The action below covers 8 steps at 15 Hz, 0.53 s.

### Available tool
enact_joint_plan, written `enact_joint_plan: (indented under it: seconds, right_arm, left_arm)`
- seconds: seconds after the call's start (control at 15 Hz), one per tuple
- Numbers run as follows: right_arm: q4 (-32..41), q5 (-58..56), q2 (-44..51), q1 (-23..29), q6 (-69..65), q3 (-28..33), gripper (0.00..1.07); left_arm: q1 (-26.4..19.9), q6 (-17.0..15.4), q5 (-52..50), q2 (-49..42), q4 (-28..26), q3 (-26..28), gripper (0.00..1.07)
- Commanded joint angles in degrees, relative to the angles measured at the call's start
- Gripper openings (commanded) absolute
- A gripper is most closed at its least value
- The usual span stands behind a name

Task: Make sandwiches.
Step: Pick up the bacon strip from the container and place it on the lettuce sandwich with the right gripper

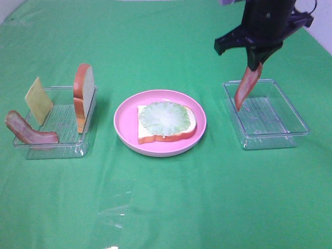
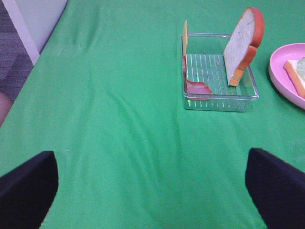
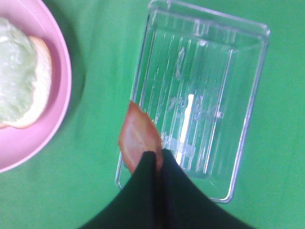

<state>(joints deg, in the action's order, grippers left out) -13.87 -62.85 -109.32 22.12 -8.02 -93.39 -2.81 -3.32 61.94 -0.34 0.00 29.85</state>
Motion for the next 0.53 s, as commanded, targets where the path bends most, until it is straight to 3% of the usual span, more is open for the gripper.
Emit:
enact_joint_plan:
  seconds: [0.07, 0.53]
  right_arm:
    - [0.92, -2.69, 3.21, 0.06, 0.92, -4.81, 0.00]
    - [4.53, -2.12, 3.04, 0.06, 2.23, -5.44, 0.00]
  left_arm:
    - [-0.29, 0.23, -0.17, -0.17, 0.00, -0.11, 1.00]
    - [-0.29, 0.23, -0.17, -0.17, 0.00, -0.11, 1.00]
